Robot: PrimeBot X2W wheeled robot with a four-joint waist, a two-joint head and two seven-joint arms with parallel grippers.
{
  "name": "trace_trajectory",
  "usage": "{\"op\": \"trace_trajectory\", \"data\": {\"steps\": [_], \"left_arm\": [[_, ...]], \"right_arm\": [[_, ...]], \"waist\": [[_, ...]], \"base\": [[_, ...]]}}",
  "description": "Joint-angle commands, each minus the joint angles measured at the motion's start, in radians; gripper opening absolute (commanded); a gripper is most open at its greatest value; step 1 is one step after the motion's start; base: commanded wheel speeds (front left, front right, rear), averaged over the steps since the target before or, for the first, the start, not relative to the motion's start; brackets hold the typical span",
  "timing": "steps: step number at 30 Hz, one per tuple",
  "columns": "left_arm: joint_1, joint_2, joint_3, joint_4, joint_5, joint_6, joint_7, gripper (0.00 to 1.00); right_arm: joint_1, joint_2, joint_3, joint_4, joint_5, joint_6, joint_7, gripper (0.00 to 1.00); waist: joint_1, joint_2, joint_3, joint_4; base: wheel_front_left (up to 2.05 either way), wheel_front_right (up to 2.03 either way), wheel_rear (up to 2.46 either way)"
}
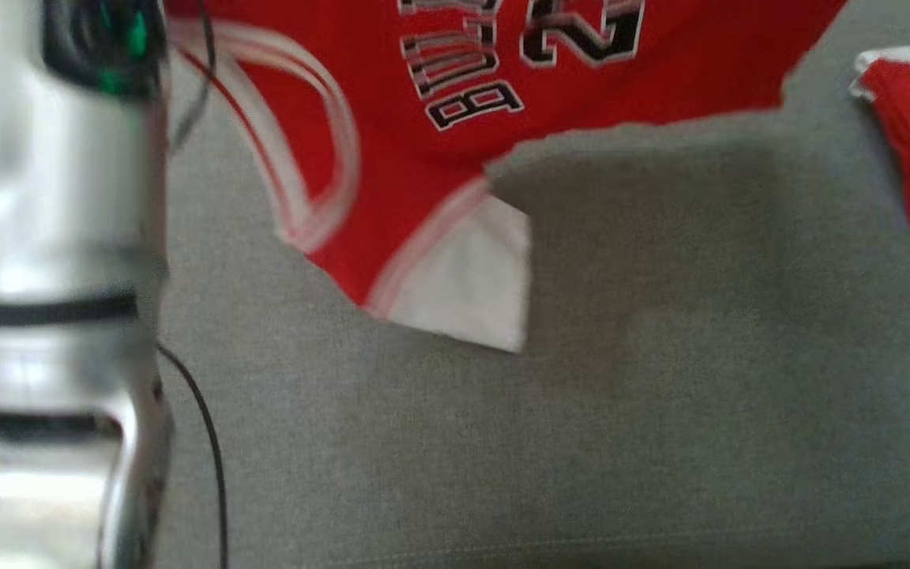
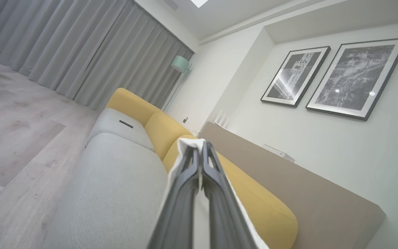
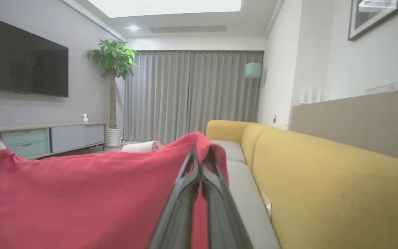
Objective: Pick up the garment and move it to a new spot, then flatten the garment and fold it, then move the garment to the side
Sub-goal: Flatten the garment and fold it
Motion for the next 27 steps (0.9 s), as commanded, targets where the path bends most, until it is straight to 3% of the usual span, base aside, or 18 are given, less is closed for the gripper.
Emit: {"op": "trace_trajectory", "data": {"steps": [1, 6, 14, 20, 27], "left_arm": [[-0.063, 0.034, 0.028, -0.008, 0.012, 0.005, 0.006, 0.0], [-0.408, 0.088, -0.004, 0.211, 0.113, 0.008, -0.056, 0.0], [-0.717, 0.089, -0.026, 0.416, 0.188, -0.038, -0.214, 0.0], [-0.728, 0.076, -0.005, 0.434, 0.192, -0.078, -0.226, 0.0], [-0.482, 0.051, 0.021, 0.36, 0.156, -0.095, -0.227, 0.0]], "right_arm": [[-0.05, -0.011, 0.017, -0.026, -0.011, 0.003, 0.013, 0.0], [-0.324, 0.002, 0.083, 0.093, -0.015, 0.003, 0.057, 0.0], [-0.582, 0.002, 0.132, 0.311, -0.069, 0.003, -0.085, 0.0], [-0.652, -0.011, 0.177, 0.389, -0.108, 0.003, -0.143, 0.0], [-0.531, -0.003, 0.201, 0.394, -0.09, 0.003, -0.151, 0.0]], "waist": [[-0.0001, 0.0, 0.055, 0.0], [-0.0001, 0.0, 0.184, -0.017], [-0.0001, 0.0, 0.278, -0.01], [-0.0001, 0.0, 0.318, 0.02], [-0.0001, 0.0, 0.305, 0.048]], "base": [[0.0, 0.0, 0.0], [0.0, 0.0, 0.0], [0.0, 0.0, 0.0], [0.0, 0.0, 0.0], [0.0, 0.0, 0.0]]}}
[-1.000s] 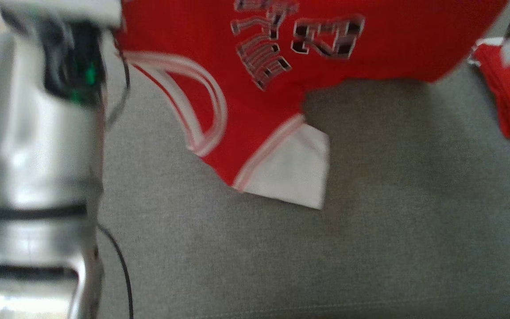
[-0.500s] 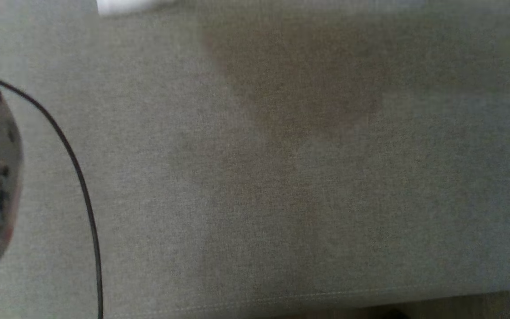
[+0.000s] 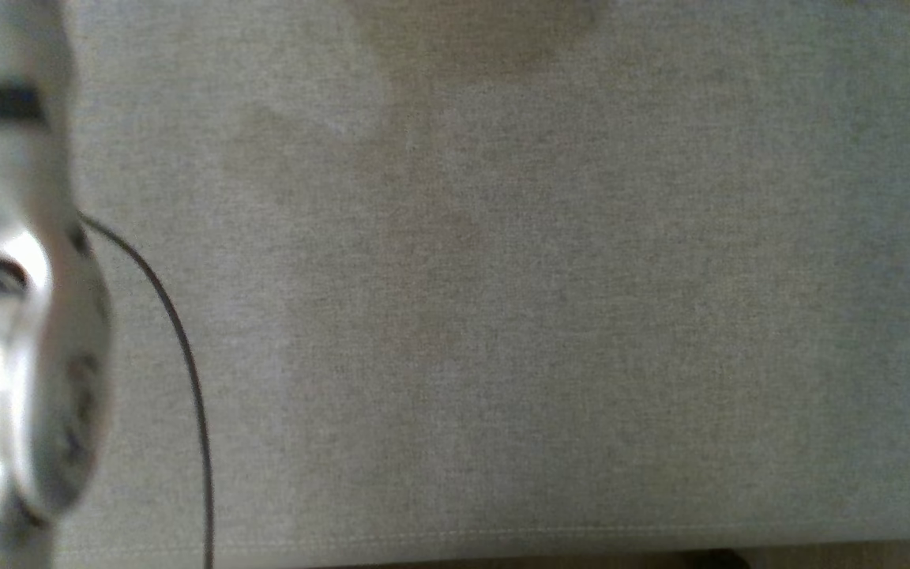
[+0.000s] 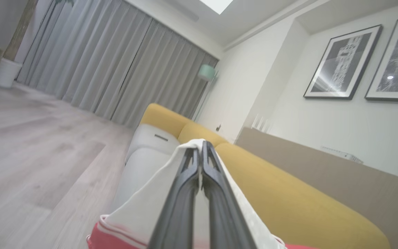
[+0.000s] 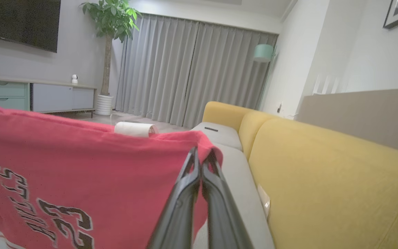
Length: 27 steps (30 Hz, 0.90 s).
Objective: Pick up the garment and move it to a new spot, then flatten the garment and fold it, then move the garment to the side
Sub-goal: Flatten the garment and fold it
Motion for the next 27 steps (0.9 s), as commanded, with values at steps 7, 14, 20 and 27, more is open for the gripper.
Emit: {"op": "trace_trajectory", "data": {"steps": [7, 14, 20, 27], "left_arm": [[0.415, 0.049, -0.072, -0.207, -0.108, -0.006, -0.005, 0.0], [0.762, 0.099, -0.103, -0.354, -0.165, -0.007, -0.005, 0.0], [1.078, 0.119, -0.078, -0.482, -0.183, 0.024, -0.004, 0.0], [1.376, 0.105, -0.07, -0.625, -0.221, 0.085, 0.01, 0.0]], "right_arm": [[0.331, 0.015, -0.015, -0.095, 0.067, 0.003, -0.005, 0.0], [0.614, 0.007, -0.036, -0.2, 0.128, 0.003, -0.005, 0.0], [0.833, 0.0, -0.041, -0.292, 0.168, 0.003, -0.005, 0.0], [1.066, -0.022, -0.071, -0.385, 0.18, 0.003, -0.005, 0.0]], "waist": [[-0.0002, 0.0, -0.124, 0.012], [-0.0002, 0.0, -0.253, -0.003], [-0.0002, 0.0, -0.353, -0.021], [-0.0002, 0.0, -0.436, -0.018]], "base": [[0.0, 0.0, 0.0], [0.0, 0.0, 0.0], [0.0, 0.0, 0.0], [0.0, 0.0, 0.0]]}}
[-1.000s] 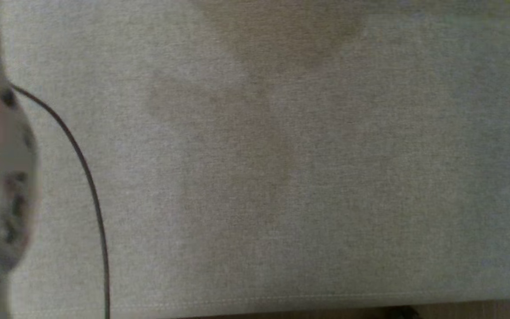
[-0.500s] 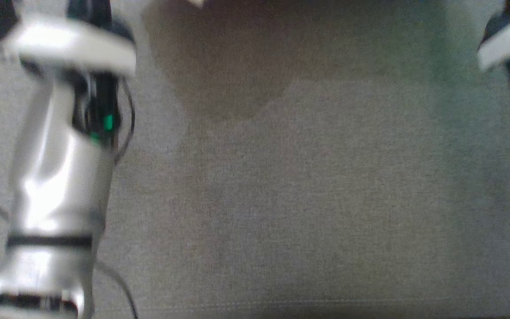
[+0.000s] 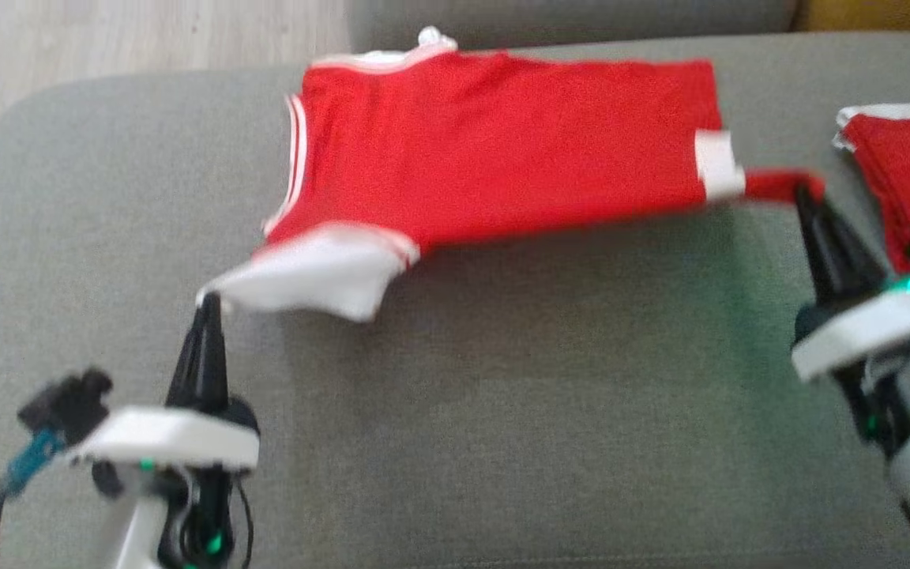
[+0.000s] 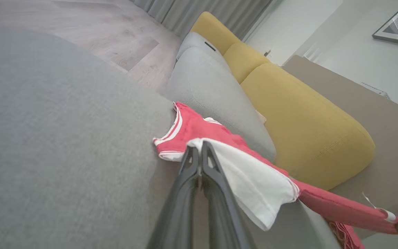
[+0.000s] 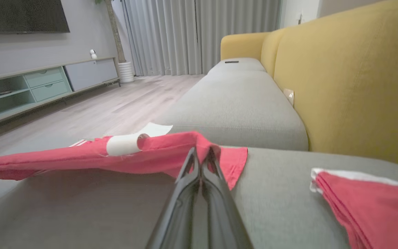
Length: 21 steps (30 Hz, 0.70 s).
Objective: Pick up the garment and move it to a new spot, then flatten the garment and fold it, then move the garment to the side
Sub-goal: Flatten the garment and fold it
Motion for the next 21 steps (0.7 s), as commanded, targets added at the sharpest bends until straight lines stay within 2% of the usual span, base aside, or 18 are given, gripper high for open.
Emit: {"op": "trace_trajectory", "data": {"steps": [1, 8, 12, 17, 21], "left_arm": [[-0.007, 0.019, 0.046, -0.056, -0.005, 0.015, 0.0, 0.0], [0.205, 0.008, 0.046, -0.219, -0.011, 0.11, 0.03, 0.0], [0.256, 0.003, 0.044, -0.315, -0.014, 0.152, 0.053, 0.0], [0.195, -0.015, 0.04, -0.357, -0.025, 0.185, 0.083, 0.0], [0.069, -0.034, 0.031, -0.322, -0.031, 0.201, 0.099, 0.0]], "right_arm": [[0.024, -0.026, -0.006, -0.038, 0.008, 0.003, -0.006, 0.0], [0.224, -0.019, -0.08, -0.15, -0.025, 0.003, -0.006, 0.0], [0.305, -0.002, -0.13, -0.23, -0.055, 0.003, 0.017, 0.0], [0.303, 0.038, -0.165, -0.272, -0.084, 0.003, 0.059, 0.0], [0.239, 0.059, -0.178, -0.249, -0.087, 0.003, 0.073, 0.0]], "waist": [[0.0004, -0.0001, -0.021, -0.002], [0.0004, -0.0001, -0.035, -0.003], [0.0004, -0.0001, -0.021, -0.003], [0.0004, -0.0001, 0.022, -0.008], [0.0004, -0.0001, 0.079, -0.009]], "base": [[0.0, 0.0, 0.0], [0.0, 0.0, 0.0], [0.0, 0.0, 0.0], [0.0, 0.0, 0.0], [0.0, 0.0, 0.0]]}}
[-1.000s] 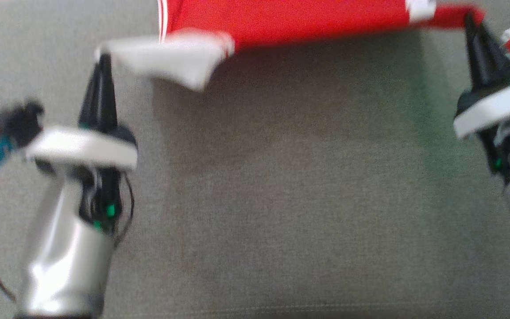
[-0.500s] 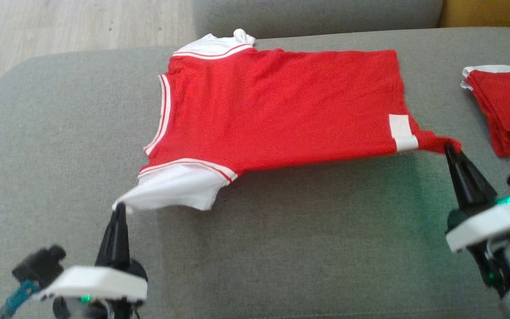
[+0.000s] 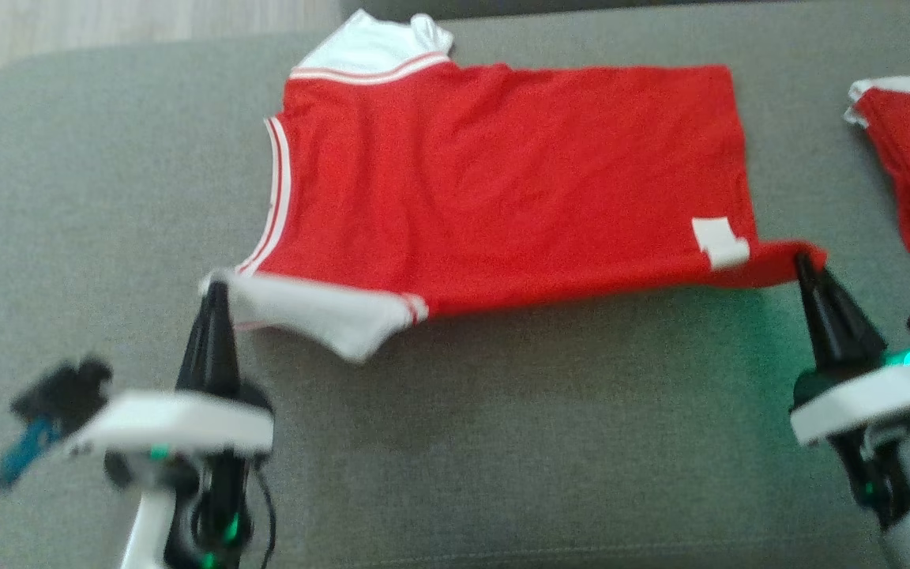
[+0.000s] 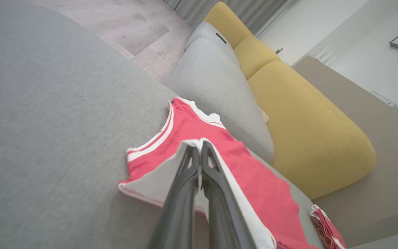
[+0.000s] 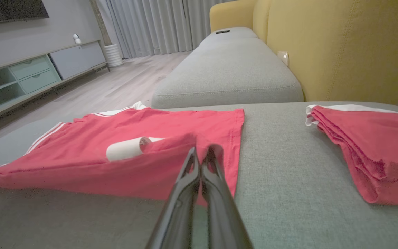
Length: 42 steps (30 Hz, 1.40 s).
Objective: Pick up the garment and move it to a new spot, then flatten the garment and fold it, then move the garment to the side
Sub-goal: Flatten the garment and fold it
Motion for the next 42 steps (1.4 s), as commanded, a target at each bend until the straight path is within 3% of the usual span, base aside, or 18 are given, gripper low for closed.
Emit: {"op": "trace_trajectory", "data": {"steps": [1, 10, 19, 29, 30, 31, 32, 37, 42], "left_arm": [[-0.126, -0.012, 0.029, -0.001, -0.012, 0.011, 0.008, 0.0], [-0.401, -0.044, 0.01, 0.173, -0.038, 0.006, -0.027, 0.0], [-0.594, -0.022, -0.013, 0.366, 0.059, -0.047, -0.09, 0.0], [-0.627, -0.029, -0.012, 0.484, 0.118, -0.09, -0.11, 0.0], [-0.625, -0.031, -0.008, 0.493, 0.118, -0.093, -0.11, 0.0], [-0.624, -0.032, -0.005, 0.503, 0.117, -0.097, -0.111, 0.35], [-0.624, -0.033, -0.003, 0.511, 0.116, -0.102, -0.111, 1.0], [-0.595, -0.022, -0.005, 0.484, 0.197, -0.121, -0.112, 1.0], [-0.451, -0.004, -0.016, 0.432, 0.322, -0.073, -0.112, 1.0]], "right_arm": [[-0.082, -0.012, 0.002, -0.006, -0.005, 0.003, 0.002, 0.0], [-0.256, -0.005, 0.037, 0.113, -0.002, 0.003, -0.013, 0.0], [-0.411, 0.012, 0.109, 0.26, 0.012, 0.003, -0.054, 0.0], [-0.453, 0.021, 0.165, 0.357, 0.047, 0.003, -0.075, 0.0], [-0.453, 0.022, 0.166, 0.364, 0.051, 0.003, -0.076, 0.33], [-0.454, 0.023, 0.164, 0.371, 0.053, 0.003, -0.077, 1.0], [-0.456, 0.025, 0.157, 0.377, 0.055, 0.003, -0.077, 1.0], [-0.432, 0.043, 0.124, 0.336, 0.039, 0.003, -0.078, 1.0], [-0.34, 0.07, 0.087, 0.25, 0.024, 0.003, -0.078, 1.0]], "waist": [[-0.0001, -0.0001, 0.056, -0.002], [-0.0001, -0.0001, 0.15, -0.006], [-0.0001, -0.0001, 0.216, -0.023], [-0.0001, -0.0001, 0.202, -0.018], [-0.0001, -0.0001, 0.197, -0.019], [-0.0001, -0.0001, 0.192, -0.019], [-0.0001, -0.0001, 0.188, -0.02], [-0.0001, -0.0001, 0.156, -0.019], [-0.0001, -0.0001, 0.129, -0.021]], "base": [[0.0, 0.0, 0.0], [0.0, 0.0, 0.0], [0.0, 0.0, 0.0], [0.0, 0.0, 0.0], [0.0, 0.0, 0.0], [0.0, 0.0, 0.0], [0.0, 0.0, 0.0], [0.0, 0.0, 0.0], [0.0, 0.0, 0.0]]}}
